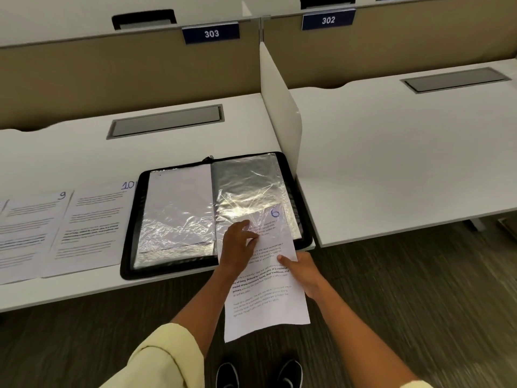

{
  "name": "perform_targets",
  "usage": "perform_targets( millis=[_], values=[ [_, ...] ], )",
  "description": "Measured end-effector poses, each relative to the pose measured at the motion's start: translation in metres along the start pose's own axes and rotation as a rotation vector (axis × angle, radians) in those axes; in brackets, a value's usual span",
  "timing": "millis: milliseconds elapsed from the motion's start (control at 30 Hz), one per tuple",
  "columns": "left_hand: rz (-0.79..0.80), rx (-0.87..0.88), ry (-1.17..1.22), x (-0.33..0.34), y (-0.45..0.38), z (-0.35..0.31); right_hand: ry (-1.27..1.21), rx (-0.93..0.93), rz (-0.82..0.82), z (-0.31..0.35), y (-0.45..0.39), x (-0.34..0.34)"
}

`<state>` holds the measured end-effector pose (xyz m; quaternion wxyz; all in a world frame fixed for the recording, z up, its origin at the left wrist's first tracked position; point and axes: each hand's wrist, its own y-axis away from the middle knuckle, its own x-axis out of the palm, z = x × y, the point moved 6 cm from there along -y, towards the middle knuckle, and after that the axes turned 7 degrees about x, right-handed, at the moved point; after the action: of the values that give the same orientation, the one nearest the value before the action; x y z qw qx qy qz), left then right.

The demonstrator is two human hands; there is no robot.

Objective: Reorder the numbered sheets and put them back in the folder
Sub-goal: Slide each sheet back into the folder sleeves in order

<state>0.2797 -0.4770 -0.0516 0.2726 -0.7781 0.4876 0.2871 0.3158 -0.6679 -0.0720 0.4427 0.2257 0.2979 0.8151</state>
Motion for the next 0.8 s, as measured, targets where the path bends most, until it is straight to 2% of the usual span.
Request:
perform_targets(
  millis=[267, 600, 800],
  values=[
    [0.023, 0.006, -0.006, -0.002, -0.001, -0.001, -0.015, 0.012, -0.008, 0.003, -0.004, -0.002],
    [0.097, 0.08, -0.057, 0.003, -0.001, 0.005, 0.038, 0.112, -0.023, -0.03, 0.024, -0.016],
    [0.146, 0.128, -0.118, -0.002, -0.003, 0.004, -0.031, 0.123, -0.077, -0.054, 0.045, -0.018]
  ],
)
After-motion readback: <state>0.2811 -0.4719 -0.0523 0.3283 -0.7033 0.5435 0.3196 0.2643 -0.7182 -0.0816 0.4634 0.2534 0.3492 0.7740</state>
